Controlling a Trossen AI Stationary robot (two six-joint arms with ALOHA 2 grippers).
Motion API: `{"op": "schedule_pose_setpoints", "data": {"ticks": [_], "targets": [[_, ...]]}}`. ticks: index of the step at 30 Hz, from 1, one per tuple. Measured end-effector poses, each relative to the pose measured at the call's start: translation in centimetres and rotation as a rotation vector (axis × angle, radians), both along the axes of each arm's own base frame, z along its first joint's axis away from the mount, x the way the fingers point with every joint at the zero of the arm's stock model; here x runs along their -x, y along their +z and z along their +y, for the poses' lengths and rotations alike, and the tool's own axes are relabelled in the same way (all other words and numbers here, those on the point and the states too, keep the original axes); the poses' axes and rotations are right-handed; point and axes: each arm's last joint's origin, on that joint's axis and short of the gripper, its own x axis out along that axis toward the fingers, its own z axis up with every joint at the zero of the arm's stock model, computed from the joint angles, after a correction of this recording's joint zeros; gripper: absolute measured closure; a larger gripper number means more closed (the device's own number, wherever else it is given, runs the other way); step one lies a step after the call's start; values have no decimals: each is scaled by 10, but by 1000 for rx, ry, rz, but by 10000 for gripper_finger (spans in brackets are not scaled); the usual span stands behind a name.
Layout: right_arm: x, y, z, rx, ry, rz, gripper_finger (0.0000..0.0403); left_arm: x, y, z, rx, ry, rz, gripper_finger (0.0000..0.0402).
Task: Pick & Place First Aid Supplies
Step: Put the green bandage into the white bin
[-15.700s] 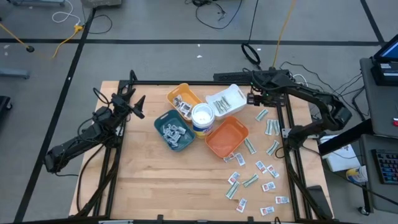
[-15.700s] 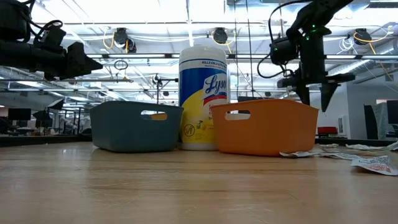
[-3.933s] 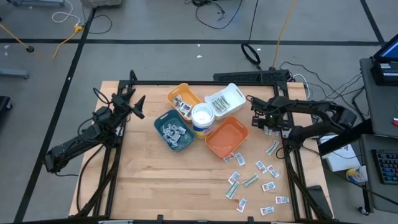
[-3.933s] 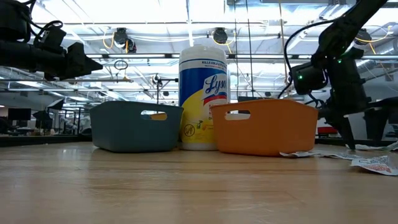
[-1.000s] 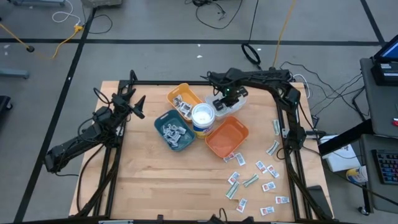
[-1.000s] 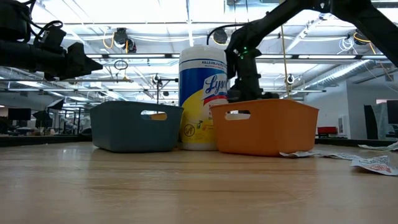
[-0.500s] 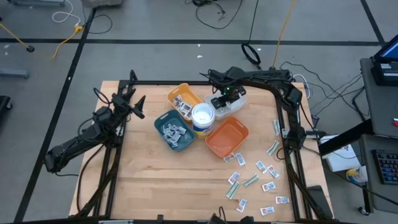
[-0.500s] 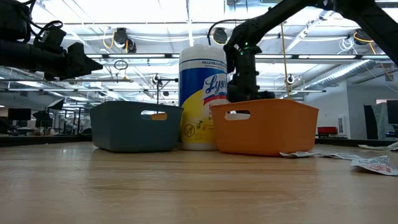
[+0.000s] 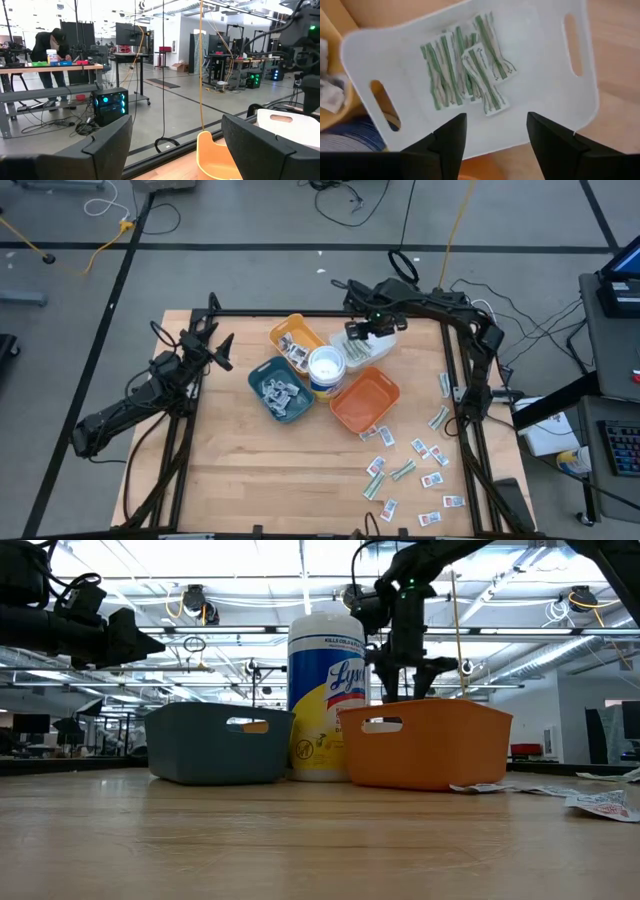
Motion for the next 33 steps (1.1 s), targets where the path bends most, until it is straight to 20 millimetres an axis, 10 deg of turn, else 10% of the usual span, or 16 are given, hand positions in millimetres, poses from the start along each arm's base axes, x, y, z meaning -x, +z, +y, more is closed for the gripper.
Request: {"op": "schedule_pose_setpoints", "data": {"ticks": [33], "targets": [[156,-54,101,-152,-123,403,204,0,0,0,0,0,0,94]]}}
